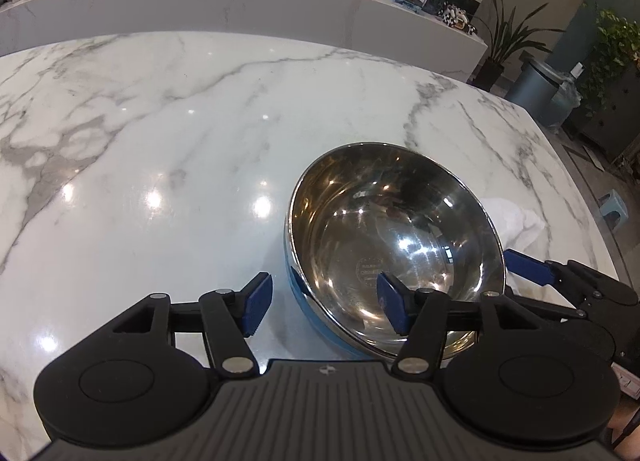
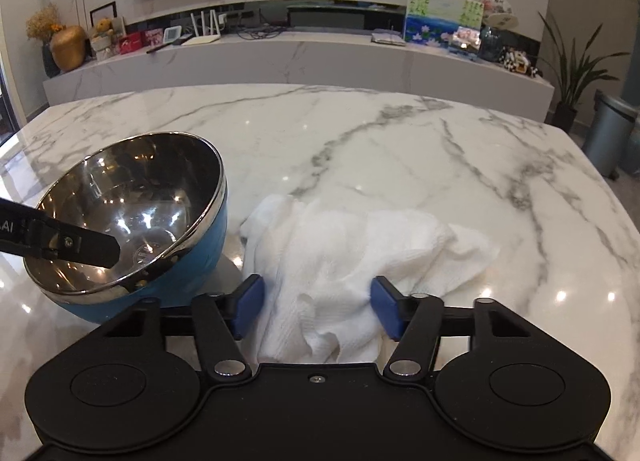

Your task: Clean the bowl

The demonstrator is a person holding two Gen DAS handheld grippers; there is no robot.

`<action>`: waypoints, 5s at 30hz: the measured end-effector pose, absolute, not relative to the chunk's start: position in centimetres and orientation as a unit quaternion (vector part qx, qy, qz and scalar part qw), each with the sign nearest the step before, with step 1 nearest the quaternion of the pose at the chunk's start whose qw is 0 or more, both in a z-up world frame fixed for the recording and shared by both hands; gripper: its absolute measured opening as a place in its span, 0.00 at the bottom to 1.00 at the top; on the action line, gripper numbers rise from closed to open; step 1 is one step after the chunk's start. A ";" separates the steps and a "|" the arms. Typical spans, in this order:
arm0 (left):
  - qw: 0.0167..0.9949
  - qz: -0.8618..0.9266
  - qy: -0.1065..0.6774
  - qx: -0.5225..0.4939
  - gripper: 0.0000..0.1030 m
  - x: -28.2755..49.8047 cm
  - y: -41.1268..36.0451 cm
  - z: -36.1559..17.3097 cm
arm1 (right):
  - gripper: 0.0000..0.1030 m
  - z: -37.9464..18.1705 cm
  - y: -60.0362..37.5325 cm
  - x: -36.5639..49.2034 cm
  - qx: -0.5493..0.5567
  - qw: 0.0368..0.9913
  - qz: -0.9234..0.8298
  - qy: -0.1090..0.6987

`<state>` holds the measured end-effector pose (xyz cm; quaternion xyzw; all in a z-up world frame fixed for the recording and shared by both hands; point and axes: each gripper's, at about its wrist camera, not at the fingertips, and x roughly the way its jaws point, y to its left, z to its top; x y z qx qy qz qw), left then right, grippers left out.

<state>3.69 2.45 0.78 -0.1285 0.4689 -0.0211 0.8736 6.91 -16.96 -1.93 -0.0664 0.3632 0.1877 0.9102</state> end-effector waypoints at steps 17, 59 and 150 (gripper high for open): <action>0.875 -0.012 0.477 -0.082 0.28 4.9 1.7 0.8 | 0.13 1.8 -16.0 7.2 -0.104 0.909 0.239 0.326; 0.877 -0.016 0.474 -0.073 0.28 5.0 1.6 0.6 | 0.50 -1.6 -17.7 10.1 -0.062 0.902 0.192 0.382; 0.872 -0.032 0.486 -0.053 0.37 4.9 1.5 0.6 | 0.32 -1.1 -15.4 5.6 -0.198 0.886 0.249 0.337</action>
